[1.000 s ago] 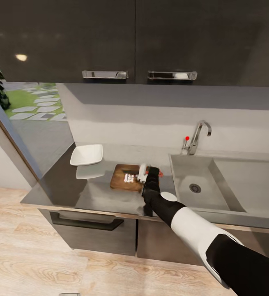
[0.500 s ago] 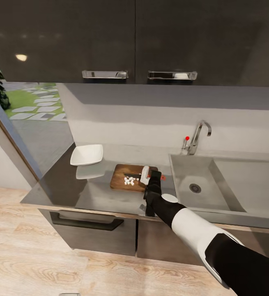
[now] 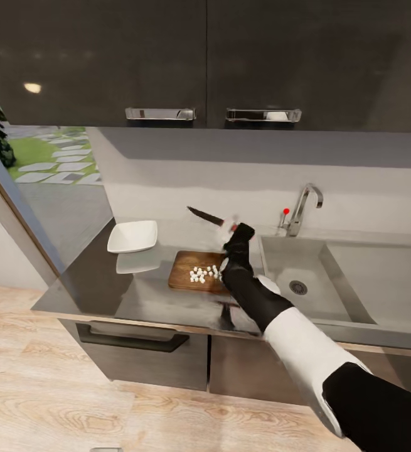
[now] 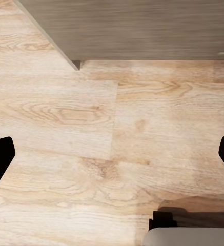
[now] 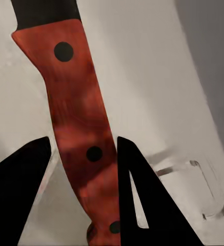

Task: In the kitchen, take the Vidalia onion out of the sink, dice it on the chopping board with the paring knife, put the diced onion into the bowl on the countertop, then place both the paring knife and the chopping board into the sink.

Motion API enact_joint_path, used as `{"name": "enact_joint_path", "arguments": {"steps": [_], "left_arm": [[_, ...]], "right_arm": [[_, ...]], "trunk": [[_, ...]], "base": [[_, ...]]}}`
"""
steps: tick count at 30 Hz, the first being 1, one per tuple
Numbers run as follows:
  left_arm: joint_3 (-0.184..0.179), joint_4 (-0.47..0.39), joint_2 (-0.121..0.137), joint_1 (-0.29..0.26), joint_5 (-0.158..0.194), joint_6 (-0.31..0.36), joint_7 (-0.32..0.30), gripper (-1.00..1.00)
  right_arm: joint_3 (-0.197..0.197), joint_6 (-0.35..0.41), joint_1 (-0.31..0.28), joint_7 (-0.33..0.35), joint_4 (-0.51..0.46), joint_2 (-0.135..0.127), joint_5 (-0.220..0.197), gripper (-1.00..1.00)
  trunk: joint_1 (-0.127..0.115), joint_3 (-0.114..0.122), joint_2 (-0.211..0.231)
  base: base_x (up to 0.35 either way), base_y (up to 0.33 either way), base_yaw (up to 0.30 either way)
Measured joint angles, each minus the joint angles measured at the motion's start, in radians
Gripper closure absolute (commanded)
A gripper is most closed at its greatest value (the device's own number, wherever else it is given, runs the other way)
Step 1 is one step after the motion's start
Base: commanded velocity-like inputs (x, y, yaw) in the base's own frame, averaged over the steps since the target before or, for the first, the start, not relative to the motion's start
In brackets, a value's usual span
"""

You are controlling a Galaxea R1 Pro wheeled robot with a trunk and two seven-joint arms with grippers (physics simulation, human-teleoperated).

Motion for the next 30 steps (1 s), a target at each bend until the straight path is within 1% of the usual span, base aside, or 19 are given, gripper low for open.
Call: {"name": "enact_joint_path", "arguments": {"steps": [1, 2, 4, 6, 9, 10, 11, 12, 13, 16, 17, 18, 19, 20, 21, 23, 24, 26, 30], "left_arm": [[0.000, 0.000, 0.000, 0.000, 0.000, 0.000, 0.000, -1.00], [0.000, 0.000, 0.000, 0.000, 0.000, 0.000, 0.000, -1.00], [0.000, 0.000, 0.000, 0.000, 0.000, 0.000, 0.000, -1.00], [0.000, 0.000, 0.000, 0.000, 0.000, 0.000, 0.000, -1.00], [0.000, 0.000, 0.000, 0.000, 0.000, 0.000, 0.001, -1.00], [0.000, 0.000, 0.000, 0.000, 0.000, 0.000, 0.000, -1.00], [0.000, 0.000, 0.000, 0.000, 0.000, 0.000, 0.000, -1.00], [0.000, 0.000, 0.000, 0.000, 0.000, 0.000, 0.000, -1.00], [0.000, 0.000, 0.000, 0.000, 0.000, 0.000, 0.001, -1.00], [0.000, 0.000, 0.000, 0.000, 0.000, 0.000, 0.000, -1.00], [0.000, 0.000, 0.000, 0.000, 0.000, 0.000, 0.001, -1.00], [0.000, 0.000, 0.000, 0.000, 0.000, 0.000, 0.001, -1.00], [0.000, 0.000, 0.000, 0.000, 0.000, 0.000, 0.001, -1.00], [0.000, 0.000, 0.000, 0.000, 0.000, 0.000, 0.001, -1.00], [0.000, 0.000, 0.000, 0.000, 0.000, 0.000, 0.001, -1.00], [0.000, 0.000, 0.000, 0.000, 0.000, 0.000, 0.001, -1.00], [0.000, 0.000, 0.000, 0.000, 0.000, 0.000, 0.001, -1.00], [0.000, 0.000, 0.000, 0.000, 0.000, 0.000, 0.001, -1.00], [0.000, 0.000, 0.000, 0.000, 0.000, 0.000, 0.001, -1.00]], "right_arm": [[-0.044, 0.002, 0.000, 0.000, -0.042, 0.000, -0.003, 1.00], [-0.104, 0.005, 0.000, 0.006, -0.095, 0.000, -0.004, 1.00], [-0.191, 0.010, 0.000, 0.021, -0.150, 0.000, -0.008, 1.00], [-0.296, 0.022, 0.000, 0.050, -0.202, 0.000, -0.007, 1.00], [-0.477, 0.050, 0.000, 0.147, -0.277, 0.000, -0.005, 1.00], [-0.504, 0.060, 0.000, 0.167, -0.285, -0.001, -0.007, 1.00], [-0.549, 0.074, 0.000, 0.210, -0.298, -0.001, -0.002, 1.00], [-0.583, 0.087, 0.000, 0.251, -0.309, -0.001, -0.002, 1.00], [-0.605, 0.097, 0.000, 0.286, -0.316, -0.003, -0.006, 1.00], [-0.639, 0.115, 0.000, 0.370, -0.325, -0.074, -0.013, 1.00], [-0.668, 0.122, 0.000, 0.402, -0.327, -0.103, -0.012, 1.00], [-0.699, 0.128, 0.000, 0.422, -0.327, -0.117, -0.015, 1.00], [-0.735, 0.132, 0.000, 0.442, -0.327, -0.125, -0.016, 1.00], [-0.773, 0.135, 0.000, 0.461, -0.328, -0.131, -0.016, 1.00], [-0.851, 0.138, 0.000, 0.492, -0.328, -0.139, -0.008, 1.00], [-0.903, 0.141, 0.000, 0.504, -0.328, -0.145, -0.013, 1.00], [-0.919, 0.142, 0.000, 0.506, -0.328, -0.149, -0.013, 1.00], [-0.937, 0.150, 0.000, 0.509, -0.322, -0.153, -0.012, 1.00], [-0.948, 0.209, 0.001, 0.511, -0.286, -0.153, -0.013, 1.00]], "trunk": [[0.000, 0.000, 0.000], [0.000, 0.000, 0.000], [0.000, 0.000, 0.000], [0.000, 0.000, 0.000], [0.000, 0.000, 0.000], [0.000, 0.000, 0.000], [0.000, 0.000, 0.000], [0.000, 0.000, 0.000], [0.000, 0.000, 0.000], [0.000, 0.000, 0.000], [0.000, 0.000, 0.000], [0.000, 0.000, 0.000], [0.000, 0.000, 0.000], [0.000, 0.000, 0.000], [0.000, 0.000, 0.000], [0.000, 0.000, 0.000], [0.000, 0.000, 0.000], [0.000, 0.000, 0.000], [0.000, 0.000, 0.000]], "base": [[0.000, 0.000, 0.000], [0.000, 0.000, 0.000], [0.000, 0.000, 0.000], [0.000, 0.000, 0.000], [0.000, 0.000, 0.000], [0.000, 0.000, 0.000], [0.000, 0.000, 0.000], [0.000, 0.000, 0.000], [0.000, 0.000, 0.000], [0.000, 0.000, 0.000], [0.000, 0.000, 0.000], [0.000, 0.000, 0.000], [0.000, 0.000, 0.000], [0.000, 0.000, 0.000], [0.000, 0.000, 0.000], [0.000, 0.000, 0.000], [0.000, 0.000, 0.000], [0.000, 0.000, 0.000], [0.000, 0.000, 0.000]]}}
